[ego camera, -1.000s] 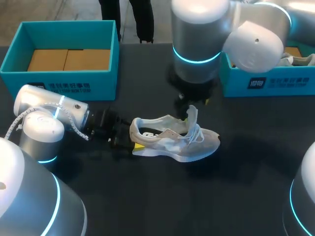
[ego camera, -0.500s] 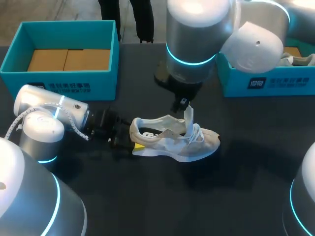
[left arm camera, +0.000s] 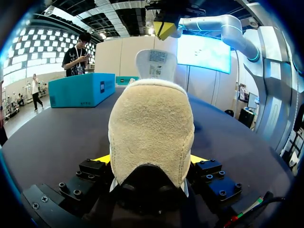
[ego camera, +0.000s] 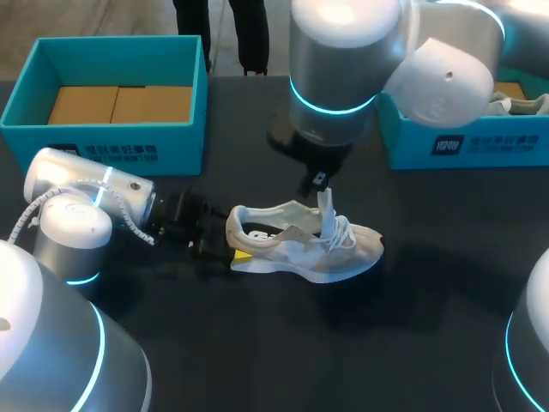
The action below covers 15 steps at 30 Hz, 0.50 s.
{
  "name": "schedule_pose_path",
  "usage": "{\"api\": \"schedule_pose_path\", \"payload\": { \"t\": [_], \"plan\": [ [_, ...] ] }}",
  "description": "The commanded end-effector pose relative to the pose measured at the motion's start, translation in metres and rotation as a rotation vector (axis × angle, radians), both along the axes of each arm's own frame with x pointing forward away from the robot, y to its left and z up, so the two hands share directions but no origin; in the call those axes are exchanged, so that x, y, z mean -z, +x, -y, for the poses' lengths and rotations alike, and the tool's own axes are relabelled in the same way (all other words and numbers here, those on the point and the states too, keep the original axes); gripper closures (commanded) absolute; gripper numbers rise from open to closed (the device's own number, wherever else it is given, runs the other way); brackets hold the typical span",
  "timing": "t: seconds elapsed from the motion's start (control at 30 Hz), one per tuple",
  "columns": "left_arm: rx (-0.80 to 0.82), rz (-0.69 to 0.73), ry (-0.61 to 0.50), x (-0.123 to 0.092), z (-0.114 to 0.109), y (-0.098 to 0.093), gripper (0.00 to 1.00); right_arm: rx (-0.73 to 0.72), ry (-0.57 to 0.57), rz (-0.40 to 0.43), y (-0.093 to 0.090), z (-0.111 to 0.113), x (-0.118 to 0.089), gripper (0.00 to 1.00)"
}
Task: Take the shoe out of the shoebox, open the shoe tongue, remove and reinsert the insole, then place the shoe into the shoebox
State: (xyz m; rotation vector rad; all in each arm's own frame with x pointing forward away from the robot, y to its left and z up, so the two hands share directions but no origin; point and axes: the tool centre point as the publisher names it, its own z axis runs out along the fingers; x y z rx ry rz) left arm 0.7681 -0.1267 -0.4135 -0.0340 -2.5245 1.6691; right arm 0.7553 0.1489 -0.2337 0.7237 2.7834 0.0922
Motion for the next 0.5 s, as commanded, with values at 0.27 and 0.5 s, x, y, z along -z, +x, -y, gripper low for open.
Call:
{"api": "schedule_pose_path", "payload": {
  "t": [0.27, 0.5],
  "plan": [
    [0.000, 0.000, 0.000, 0.002, -0.001, 0.000, 1.00, -0.112, 0.018, 0.015, 0.020, -0.024, 0.029, 1.00],
    [0.000, 0.000, 0.000, 0.002, -0.001, 0.000, 1.00, -0.194, 0.022, -0.006, 0.028, -0.039, 0.046, 1.00]
  ]
}}
